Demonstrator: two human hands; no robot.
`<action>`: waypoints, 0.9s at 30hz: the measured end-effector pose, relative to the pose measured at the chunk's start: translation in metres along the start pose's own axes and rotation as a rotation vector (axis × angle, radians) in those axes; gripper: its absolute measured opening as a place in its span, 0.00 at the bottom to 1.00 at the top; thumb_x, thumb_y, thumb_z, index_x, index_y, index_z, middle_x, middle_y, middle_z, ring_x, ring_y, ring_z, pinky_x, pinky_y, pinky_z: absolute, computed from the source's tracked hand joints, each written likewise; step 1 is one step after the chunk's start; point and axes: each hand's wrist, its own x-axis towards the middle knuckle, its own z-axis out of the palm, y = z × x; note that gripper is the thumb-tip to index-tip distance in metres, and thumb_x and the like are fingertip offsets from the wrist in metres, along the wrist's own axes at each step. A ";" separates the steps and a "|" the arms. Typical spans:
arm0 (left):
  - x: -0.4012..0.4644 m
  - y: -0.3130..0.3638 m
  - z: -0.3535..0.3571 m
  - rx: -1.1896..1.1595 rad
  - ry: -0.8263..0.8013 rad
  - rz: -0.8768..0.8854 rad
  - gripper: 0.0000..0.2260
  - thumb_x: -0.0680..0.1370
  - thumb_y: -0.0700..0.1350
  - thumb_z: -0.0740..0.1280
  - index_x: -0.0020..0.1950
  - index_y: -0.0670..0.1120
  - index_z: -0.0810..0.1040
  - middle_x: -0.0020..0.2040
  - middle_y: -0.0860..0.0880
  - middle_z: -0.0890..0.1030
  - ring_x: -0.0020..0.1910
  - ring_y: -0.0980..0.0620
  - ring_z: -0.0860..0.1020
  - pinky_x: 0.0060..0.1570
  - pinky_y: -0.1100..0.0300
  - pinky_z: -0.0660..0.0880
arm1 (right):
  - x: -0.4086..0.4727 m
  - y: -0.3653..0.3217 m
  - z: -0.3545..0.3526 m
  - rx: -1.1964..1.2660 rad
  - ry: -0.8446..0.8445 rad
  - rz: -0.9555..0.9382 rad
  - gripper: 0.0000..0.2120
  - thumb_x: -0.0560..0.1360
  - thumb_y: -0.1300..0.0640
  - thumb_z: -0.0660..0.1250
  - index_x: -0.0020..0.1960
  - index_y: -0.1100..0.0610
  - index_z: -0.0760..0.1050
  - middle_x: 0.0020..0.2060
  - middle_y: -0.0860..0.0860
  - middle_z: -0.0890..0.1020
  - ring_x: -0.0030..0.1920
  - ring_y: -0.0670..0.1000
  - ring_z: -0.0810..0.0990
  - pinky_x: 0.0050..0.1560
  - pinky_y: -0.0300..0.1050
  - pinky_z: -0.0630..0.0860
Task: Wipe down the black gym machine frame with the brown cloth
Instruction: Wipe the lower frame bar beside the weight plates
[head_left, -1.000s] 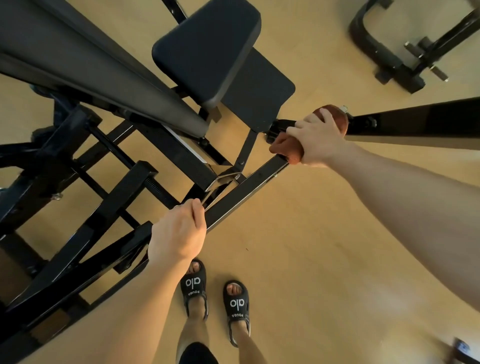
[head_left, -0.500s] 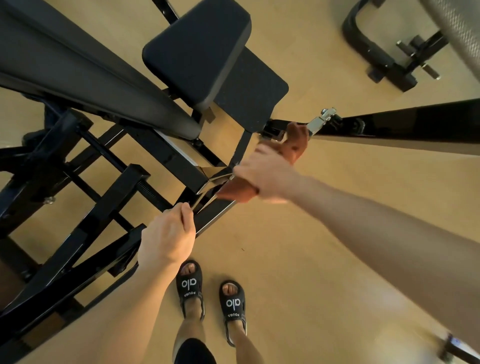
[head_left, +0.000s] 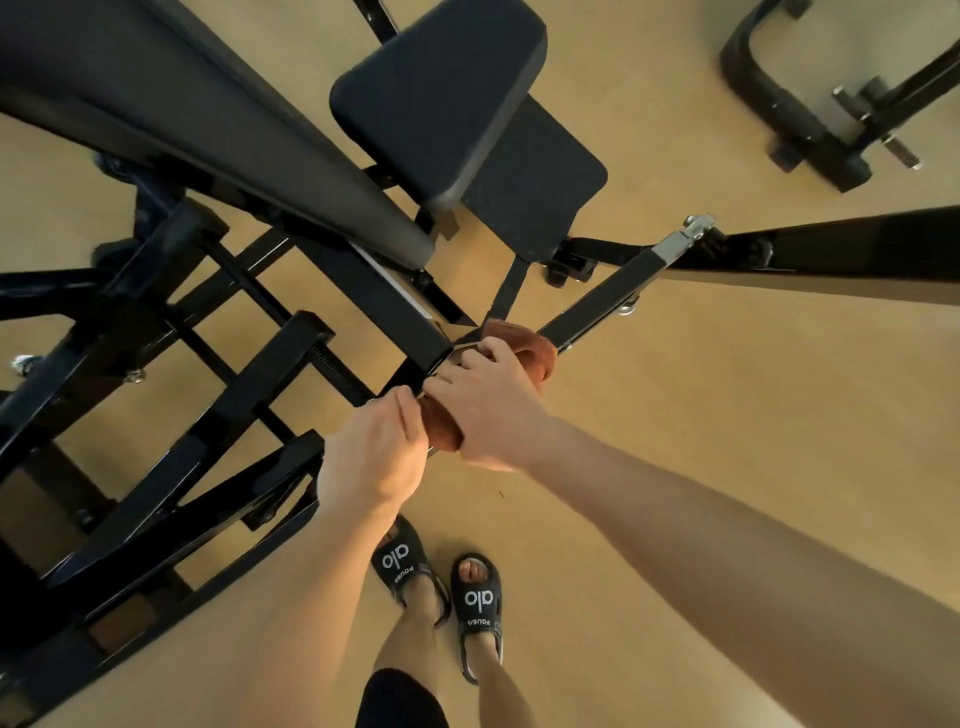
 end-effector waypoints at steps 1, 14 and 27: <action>-0.001 0.002 -0.004 -0.033 -0.038 -0.016 0.12 0.84 0.47 0.55 0.47 0.46 0.74 0.35 0.49 0.74 0.34 0.47 0.71 0.36 0.53 0.69 | 0.000 0.005 0.000 0.027 0.006 -0.027 0.27 0.71 0.40 0.75 0.66 0.43 0.72 0.62 0.45 0.80 0.65 0.53 0.76 0.73 0.60 0.63; -0.039 -0.086 -0.042 0.094 -0.122 -0.190 0.27 0.83 0.61 0.41 0.49 0.50 0.76 0.33 0.55 0.77 0.31 0.58 0.78 0.38 0.57 0.82 | 0.002 -0.020 -0.028 -0.024 -0.249 0.062 0.29 0.75 0.40 0.71 0.72 0.46 0.67 0.67 0.49 0.76 0.70 0.56 0.72 0.76 0.61 0.58; -0.049 -0.072 -0.036 0.037 0.208 -0.233 0.15 0.85 0.53 0.54 0.43 0.52 0.73 0.33 0.56 0.74 0.30 0.57 0.74 0.32 0.54 0.78 | 0.051 -0.032 -0.052 0.677 -0.573 -0.097 0.09 0.77 0.47 0.74 0.55 0.45 0.77 0.46 0.43 0.82 0.47 0.45 0.80 0.53 0.43 0.76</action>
